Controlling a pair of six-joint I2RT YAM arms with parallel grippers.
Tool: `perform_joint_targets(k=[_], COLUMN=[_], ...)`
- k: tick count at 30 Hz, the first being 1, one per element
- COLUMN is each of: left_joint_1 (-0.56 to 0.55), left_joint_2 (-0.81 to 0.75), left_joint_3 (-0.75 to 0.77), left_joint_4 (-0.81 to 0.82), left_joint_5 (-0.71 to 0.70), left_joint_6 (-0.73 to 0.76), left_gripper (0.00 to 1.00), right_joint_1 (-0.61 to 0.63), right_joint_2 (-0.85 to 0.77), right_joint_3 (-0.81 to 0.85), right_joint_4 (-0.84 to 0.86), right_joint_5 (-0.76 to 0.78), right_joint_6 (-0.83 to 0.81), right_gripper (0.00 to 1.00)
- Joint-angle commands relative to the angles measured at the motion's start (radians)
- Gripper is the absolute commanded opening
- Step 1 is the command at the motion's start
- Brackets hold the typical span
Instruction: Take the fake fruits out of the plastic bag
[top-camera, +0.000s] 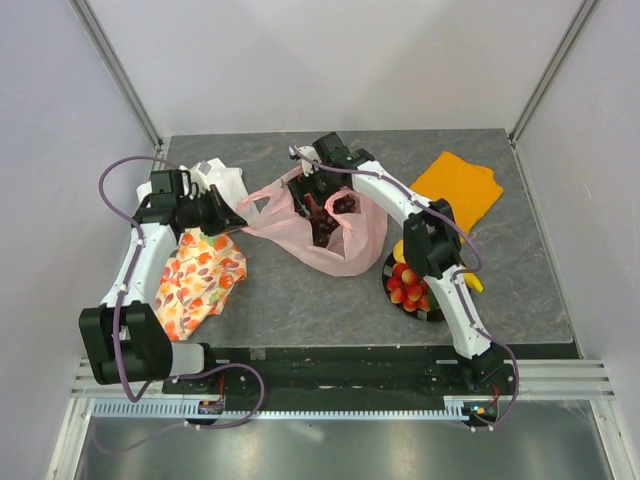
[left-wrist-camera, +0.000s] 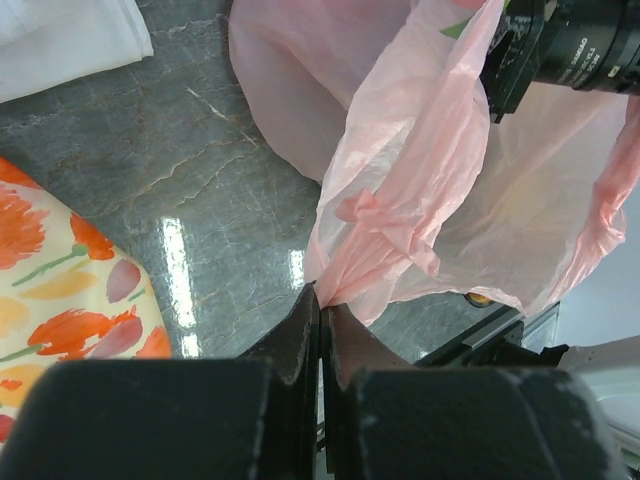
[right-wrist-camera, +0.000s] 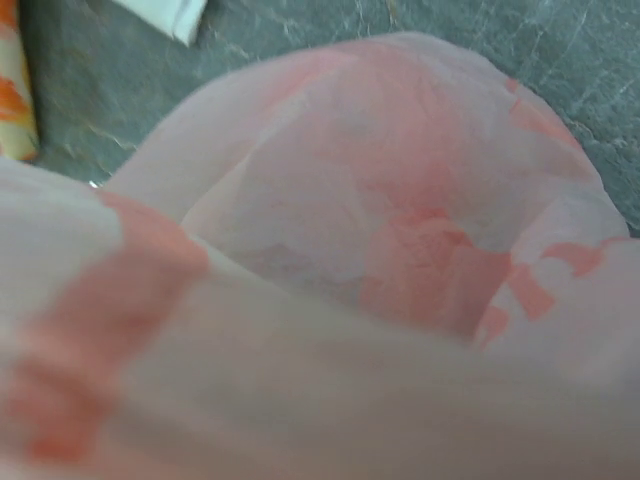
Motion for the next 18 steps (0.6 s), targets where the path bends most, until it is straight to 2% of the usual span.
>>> perform_joint_targets(k=[1, 7, 9, 10, 13, 14, 16, 18], left_joint_1=[0.000, -0.010, -0.011, -0.011, -0.011, -0.011, -0.014, -0.013], left_joint_2=[-0.001, -0.007, -0.007, -0.009, -0.010, -0.012, -0.013, -0.013], left_joint_3=[0.002, -0.018, -0.018, -0.017, -0.016, -0.018, -0.023, -0.020], left_joint_4=[0.005, 0.001, 0.001, -0.001, -0.002, -0.001, 0.001, 0.007], left_joint_5=[-0.003, 0.012, 0.014, 0.014, 0.009, 0.008, 0.006, 0.003], left_joint_6=[0.059, 0.061, 0.061, 0.061, 0.064, 0.064, 0.062, 0.062], left_gripper=[0.02, 0.02, 0.02, 0.02, 0.02, 0.02, 0.02, 0.02], right_joint_1=[-0.002, -0.002, -0.002, -0.002, -0.002, -0.002, -0.002, -0.004], right_joint_2=[0.024, 0.077, 0.088, 0.094, 0.094, 0.090, 0.067, 0.038], right_joint_3=[0.074, 0.099, 0.111, 0.116, 0.122, 0.121, 0.118, 0.105], right_joint_4=[0.106, 0.147, 0.153, 0.156, 0.159, 0.161, 0.153, 0.140], right_joint_5=[-0.069, -0.049, -0.052, -0.056, -0.064, -0.066, -0.075, -0.066], right_joint_6=[0.144, 0.197, 0.194, 0.181, 0.165, 0.151, 0.135, 0.098], right_gripper=[0.98, 0.98, 0.94, 0.84, 0.69, 0.59, 0.47, 0.43])
